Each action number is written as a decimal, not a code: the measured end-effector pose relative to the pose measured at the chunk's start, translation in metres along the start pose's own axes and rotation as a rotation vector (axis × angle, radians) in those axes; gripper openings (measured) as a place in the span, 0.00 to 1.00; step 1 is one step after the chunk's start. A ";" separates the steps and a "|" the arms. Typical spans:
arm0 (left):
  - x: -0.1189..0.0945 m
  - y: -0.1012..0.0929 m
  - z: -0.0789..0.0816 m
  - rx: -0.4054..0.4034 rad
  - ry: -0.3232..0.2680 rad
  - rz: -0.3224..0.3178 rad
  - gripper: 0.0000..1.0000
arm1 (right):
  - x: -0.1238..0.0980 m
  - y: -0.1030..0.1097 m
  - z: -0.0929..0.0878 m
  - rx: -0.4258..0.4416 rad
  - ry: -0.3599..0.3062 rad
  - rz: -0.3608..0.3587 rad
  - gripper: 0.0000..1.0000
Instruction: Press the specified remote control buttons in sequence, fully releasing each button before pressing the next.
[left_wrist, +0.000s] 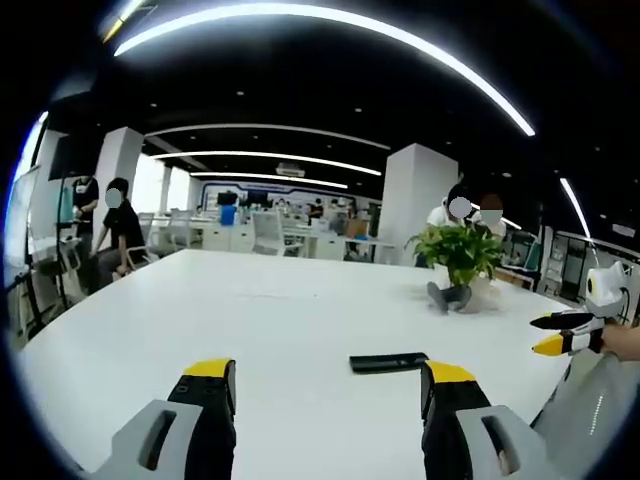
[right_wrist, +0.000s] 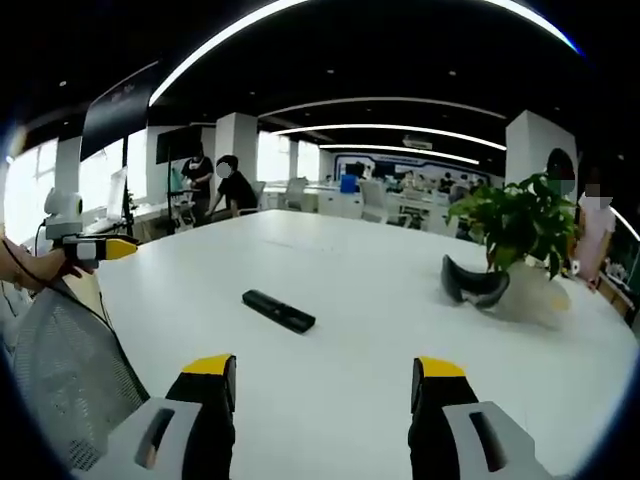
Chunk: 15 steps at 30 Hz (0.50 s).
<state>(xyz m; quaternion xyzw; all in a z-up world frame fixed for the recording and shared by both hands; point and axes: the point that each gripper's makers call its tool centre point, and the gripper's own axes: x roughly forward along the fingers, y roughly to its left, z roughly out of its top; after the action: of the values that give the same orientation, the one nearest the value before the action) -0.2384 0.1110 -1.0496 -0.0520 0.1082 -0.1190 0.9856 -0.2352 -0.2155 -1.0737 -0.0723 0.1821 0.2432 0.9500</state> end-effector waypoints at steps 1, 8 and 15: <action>0.001 0.000 -0.001 -0.002 0.008 -0.003 0.77 | 0.000 0.000 0.000 0.000 0.000 0.001 0.70; 0.001 -0.001 -0.003 0.006 0.018 -0.003 0.77 | 0.000 -0.001 0.000 0.004 -0.003 -0.002 0.70; 0.001 -0.001 -0.004 0.005 0.022 -0.002 0.77 | 0.000 -0.001 0.001 0.004 -0.010 0.000 0.69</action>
<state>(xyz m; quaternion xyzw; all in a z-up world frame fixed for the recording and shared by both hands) -0.2383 0.1092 -1.0535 -0.0484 0.1187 -0.1208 0.9844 -0.2348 -0.2158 -1.0723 -0.0695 0.1780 0.2431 0.9510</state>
